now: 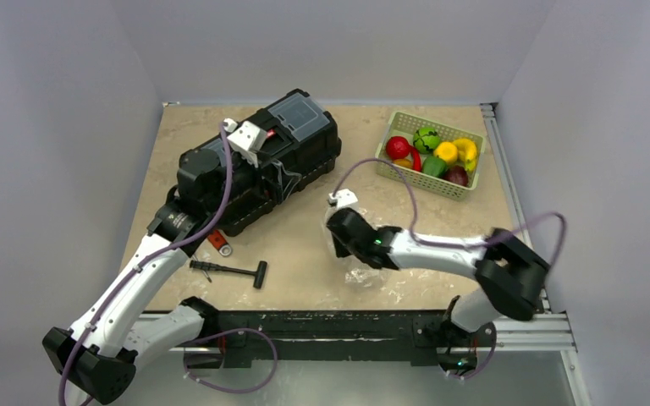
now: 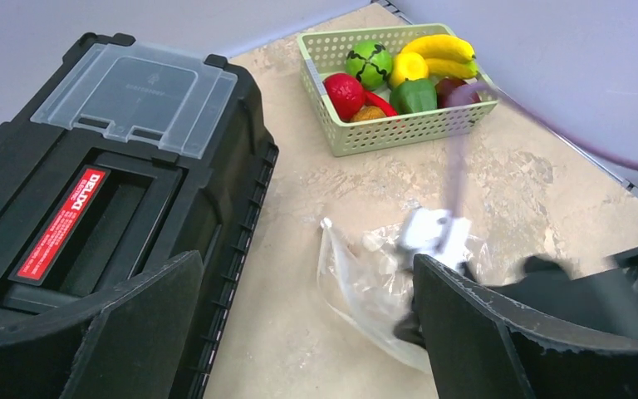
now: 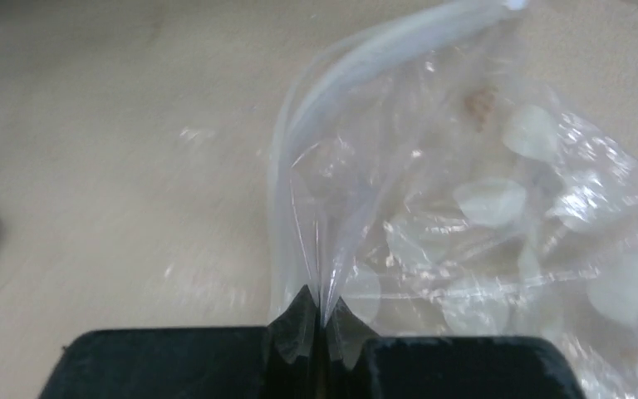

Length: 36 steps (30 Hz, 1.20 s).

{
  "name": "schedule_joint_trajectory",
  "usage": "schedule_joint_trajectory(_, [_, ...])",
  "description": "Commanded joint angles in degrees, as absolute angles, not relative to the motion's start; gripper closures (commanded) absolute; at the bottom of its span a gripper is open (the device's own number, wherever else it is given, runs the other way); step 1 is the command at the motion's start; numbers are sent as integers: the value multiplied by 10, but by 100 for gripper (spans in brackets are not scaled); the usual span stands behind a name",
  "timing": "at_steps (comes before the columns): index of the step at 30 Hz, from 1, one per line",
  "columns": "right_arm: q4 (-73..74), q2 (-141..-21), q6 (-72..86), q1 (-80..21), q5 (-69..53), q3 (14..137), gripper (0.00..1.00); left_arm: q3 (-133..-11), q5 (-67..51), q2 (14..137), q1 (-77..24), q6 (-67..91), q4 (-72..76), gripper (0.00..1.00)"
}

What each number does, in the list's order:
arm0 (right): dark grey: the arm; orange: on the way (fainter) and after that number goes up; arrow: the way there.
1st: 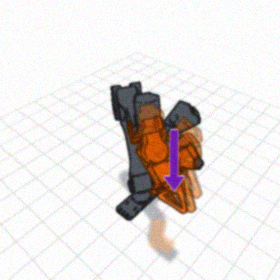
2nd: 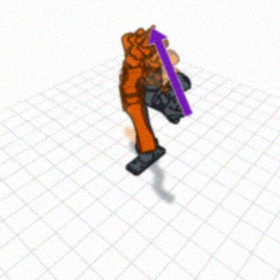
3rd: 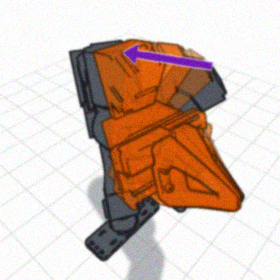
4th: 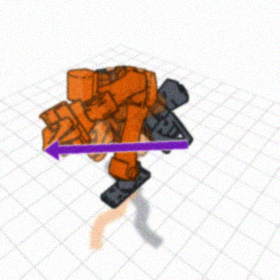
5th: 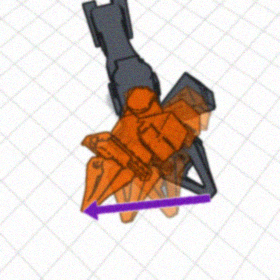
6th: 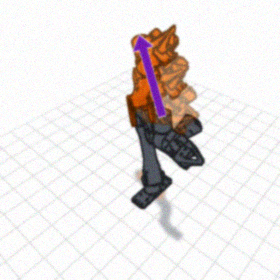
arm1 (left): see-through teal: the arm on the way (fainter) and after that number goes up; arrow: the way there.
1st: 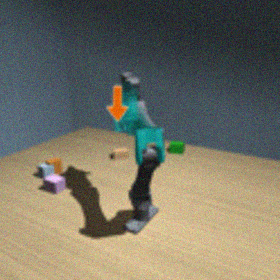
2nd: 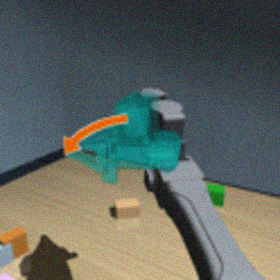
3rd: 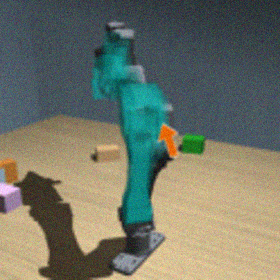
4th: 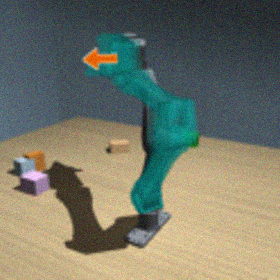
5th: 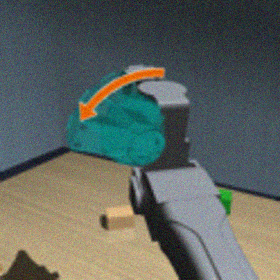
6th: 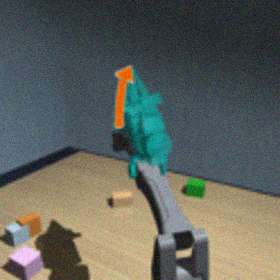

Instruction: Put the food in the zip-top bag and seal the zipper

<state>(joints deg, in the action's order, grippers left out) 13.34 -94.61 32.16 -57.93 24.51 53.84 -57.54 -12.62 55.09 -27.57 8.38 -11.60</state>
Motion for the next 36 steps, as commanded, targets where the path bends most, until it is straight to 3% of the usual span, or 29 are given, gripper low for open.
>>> schedule_joint_trajectory(1, [-183,-701,230,-569,89,364,100,-605,-139,546,-278,79,-112,2])
schedule_joint_trajectory(6, [-360,-527,272,-457,-115,242,100,-610,-226,561,-278,98,-108,1])
schedule_joint_trajectory(9, [-419,-523,335,-386,-250,233,100,-619,-303,582,-279,124,-98,1])
schedule_joint_trajectory(13, [-483,-533,386,-354,-321,228,100,-625,-383,617,-279,175,-75,6])
schedule_joint_trajectory(18, [-528,-552,416,-349,-351,231,100,-647,-430,679,-278,232,-71,26])
schedule_joint_trajectory(20, [-512,-550,404,-349,-346,231,100,-655,-452,701,-276,255,-60,30])
schedule_joint_trajectory(24, [-480,-535,379,-349,-323,222,100,-640,-473,704,-259,310,-12,15])
schedule_joint_trajectory(27, [-451,-527,356,-348,-296,219,100,-620,-496,703,-235,377,67,10])
schedule_joint_trajectory(32, [-415,-511,329,-353,-250,215,100,-610,-514,716,-225,432,117,10])
schedule_joint_trajectory(36, [-392,-498,309,-358,-218,218,100,-624,-506,727,-225,430,87,20])
